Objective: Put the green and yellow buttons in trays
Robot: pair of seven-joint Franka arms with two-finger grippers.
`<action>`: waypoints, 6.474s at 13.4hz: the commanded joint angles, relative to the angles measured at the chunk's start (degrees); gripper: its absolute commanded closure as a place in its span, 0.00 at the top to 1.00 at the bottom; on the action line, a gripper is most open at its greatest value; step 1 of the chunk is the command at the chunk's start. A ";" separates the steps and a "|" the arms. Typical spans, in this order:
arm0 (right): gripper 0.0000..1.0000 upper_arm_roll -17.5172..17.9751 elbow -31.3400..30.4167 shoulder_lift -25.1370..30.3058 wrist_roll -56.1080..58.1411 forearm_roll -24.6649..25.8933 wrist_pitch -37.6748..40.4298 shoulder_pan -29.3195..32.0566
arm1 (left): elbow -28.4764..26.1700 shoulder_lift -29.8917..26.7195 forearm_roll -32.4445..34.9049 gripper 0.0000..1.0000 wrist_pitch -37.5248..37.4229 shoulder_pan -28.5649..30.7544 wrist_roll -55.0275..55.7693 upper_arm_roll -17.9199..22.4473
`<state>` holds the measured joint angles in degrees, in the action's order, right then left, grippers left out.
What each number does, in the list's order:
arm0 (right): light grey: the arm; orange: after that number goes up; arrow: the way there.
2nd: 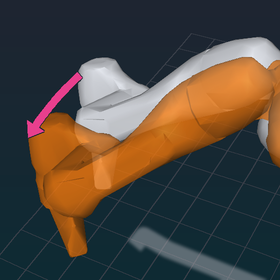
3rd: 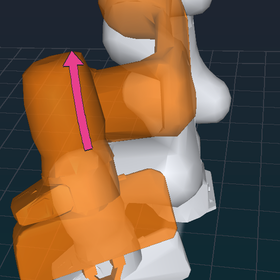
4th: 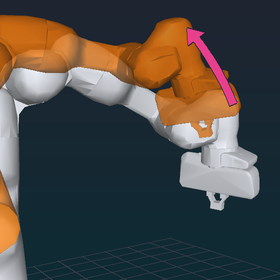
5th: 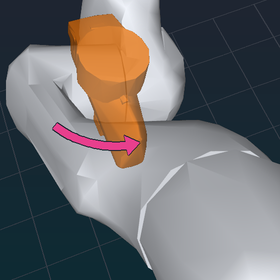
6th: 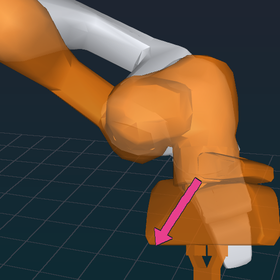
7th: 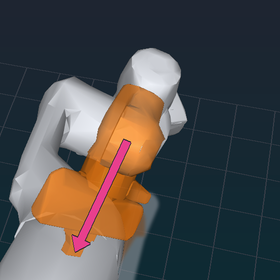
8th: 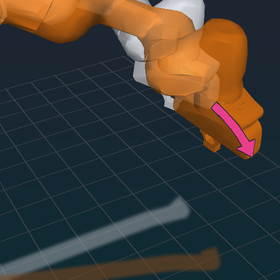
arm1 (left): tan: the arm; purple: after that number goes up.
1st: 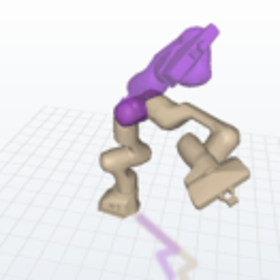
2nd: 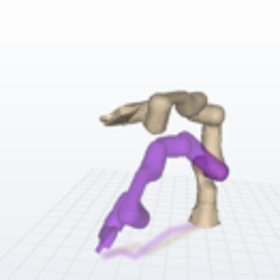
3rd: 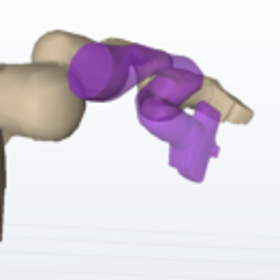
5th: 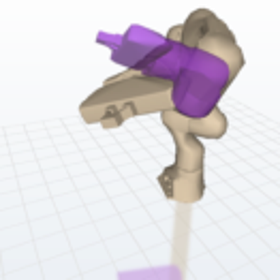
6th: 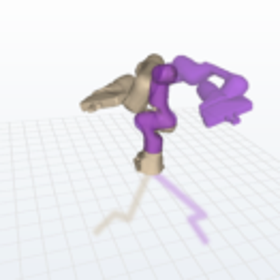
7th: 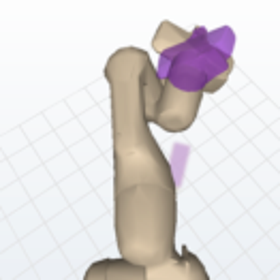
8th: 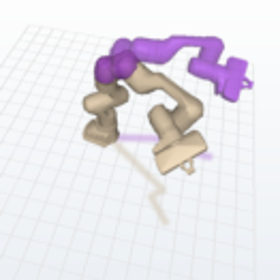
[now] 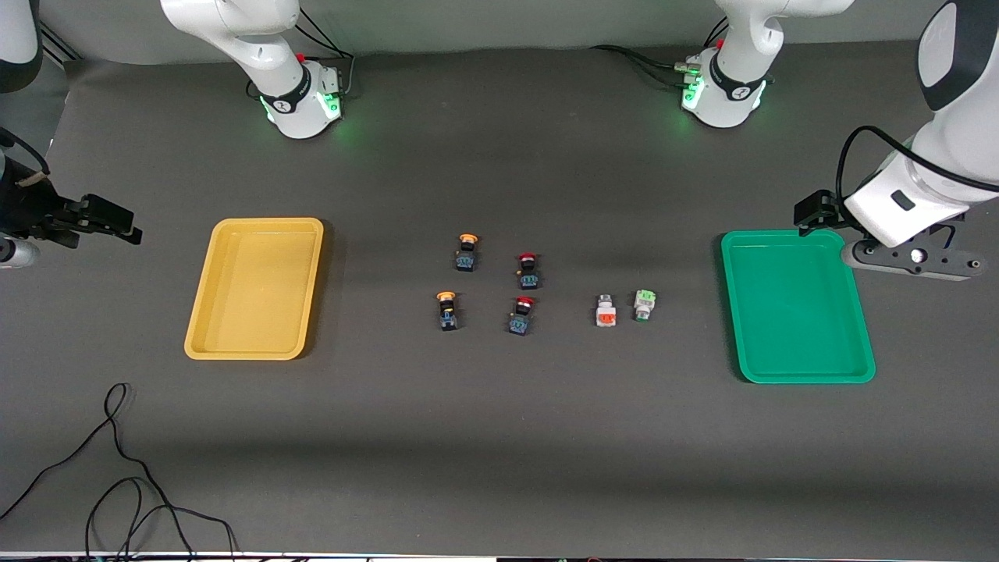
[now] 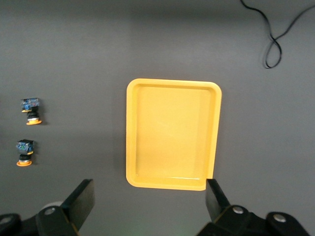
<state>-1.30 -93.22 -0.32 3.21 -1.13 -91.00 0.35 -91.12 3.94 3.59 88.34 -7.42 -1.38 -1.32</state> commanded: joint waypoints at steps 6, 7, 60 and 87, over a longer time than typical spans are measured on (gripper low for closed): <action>1.00 0.33 -8.54 -0.56 -29.25 -0.63 -10.31 -23.95 | -0.46 4.93 -6.13 0.98 3.94 -3.56 6.82 -0.17; 1.00 0.33 -9.25 -1.08 -35.40 -0.54 -12.34 -27.65 | -0.81 6.50 -6.22 0.98 4.30 -4.18 8.22 -0.17; 0.37 -36.74 -21.79 -6.20 20.07 -1.59 -26.12 -30.85 | -29.52 6.87 1.25 0.00 37.65 20.41 -20.67 -2.02; 1.00 -40.01 4.79 -23.41 11.16 -12.93 -11.13 -37.77 | -19.14 4.24 -4.18 0.98 19.74 17.97 -10.41 -5.35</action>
<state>-41.41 -91.30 -22.32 20.33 -15.64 -103.62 -34.32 -116.25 10.28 2.11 116.90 12.87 -13.55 -6.03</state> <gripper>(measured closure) 0.000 0.004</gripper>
